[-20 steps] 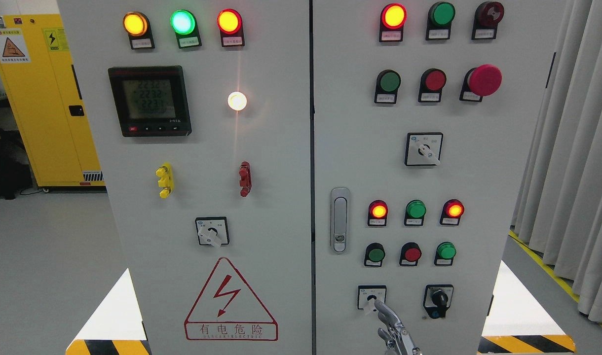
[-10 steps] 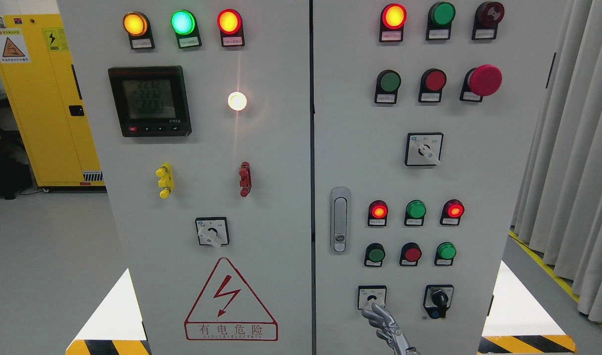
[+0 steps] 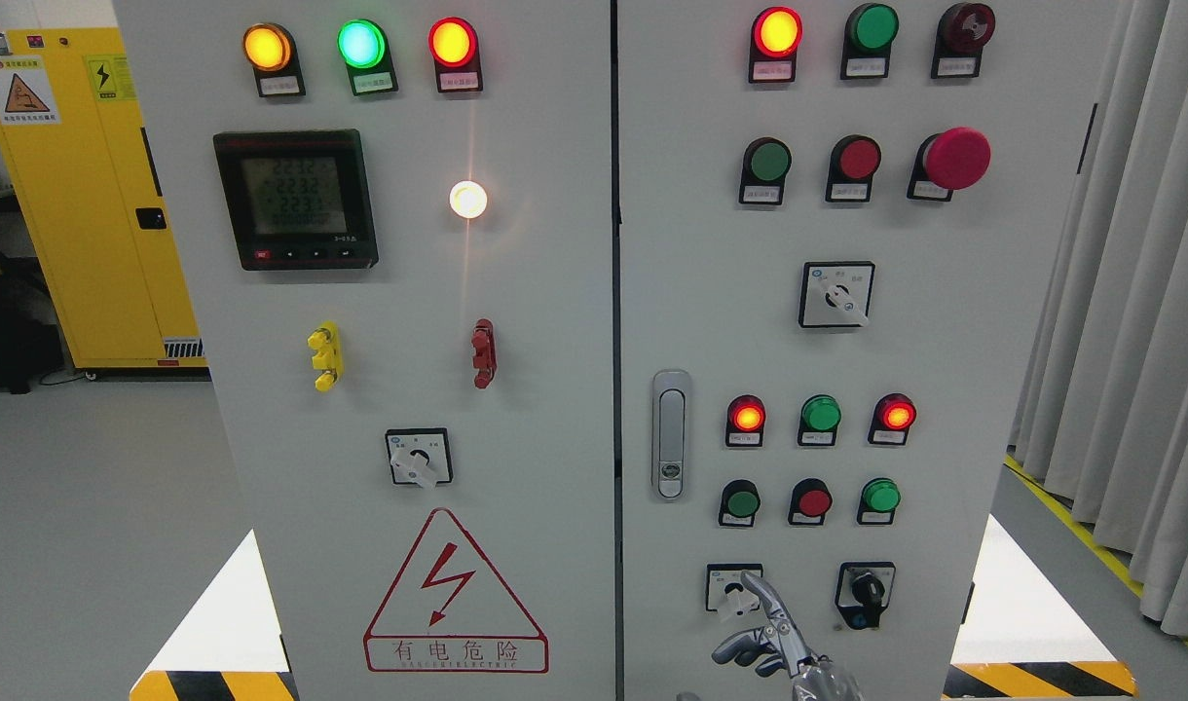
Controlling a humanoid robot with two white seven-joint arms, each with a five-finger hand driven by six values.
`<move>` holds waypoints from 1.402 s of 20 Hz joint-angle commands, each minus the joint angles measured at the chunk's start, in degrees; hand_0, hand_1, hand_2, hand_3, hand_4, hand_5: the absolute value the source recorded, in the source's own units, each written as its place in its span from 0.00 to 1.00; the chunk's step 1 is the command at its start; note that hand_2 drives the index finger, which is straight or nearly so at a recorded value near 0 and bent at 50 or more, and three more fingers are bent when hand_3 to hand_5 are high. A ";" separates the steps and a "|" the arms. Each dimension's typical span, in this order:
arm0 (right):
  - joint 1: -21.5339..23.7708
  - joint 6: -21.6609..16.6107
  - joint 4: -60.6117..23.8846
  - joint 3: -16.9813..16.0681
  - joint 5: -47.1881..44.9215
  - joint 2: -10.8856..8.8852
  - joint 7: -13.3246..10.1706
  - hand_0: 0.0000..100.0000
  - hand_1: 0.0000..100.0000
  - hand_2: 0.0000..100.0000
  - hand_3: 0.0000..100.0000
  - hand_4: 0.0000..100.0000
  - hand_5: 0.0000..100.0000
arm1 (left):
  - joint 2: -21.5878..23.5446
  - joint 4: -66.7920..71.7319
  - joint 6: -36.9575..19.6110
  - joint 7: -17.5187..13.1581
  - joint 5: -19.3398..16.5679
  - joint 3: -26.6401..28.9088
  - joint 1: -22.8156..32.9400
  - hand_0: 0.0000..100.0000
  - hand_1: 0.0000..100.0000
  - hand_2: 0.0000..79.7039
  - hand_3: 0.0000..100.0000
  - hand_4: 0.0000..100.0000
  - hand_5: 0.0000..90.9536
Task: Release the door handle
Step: 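Raise the right hand up toward the vertical silver door handle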
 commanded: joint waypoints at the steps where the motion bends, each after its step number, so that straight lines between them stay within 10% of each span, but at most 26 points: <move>1: -2.50 0.12 3.08 -0.10 13.06 3.02 -1.38 0.25 0.43 0.00 0.99 1.00 1.00 | 0.00 -0.70 0.01 -0.02 0.00 0.00 0.00 0.12 0.56 0.00 0.00 0.00 0.00; 28: -13.14 2.49 12.31 0.16 40.15 3.46 -2.08 0.25 0.40 0.00 1.00 1.00 1.00 | 0.00 -0.70 0.01 -0.02 0.00 0.00 0.00 0.12 0.56 0.00 0.00 0.00 0.00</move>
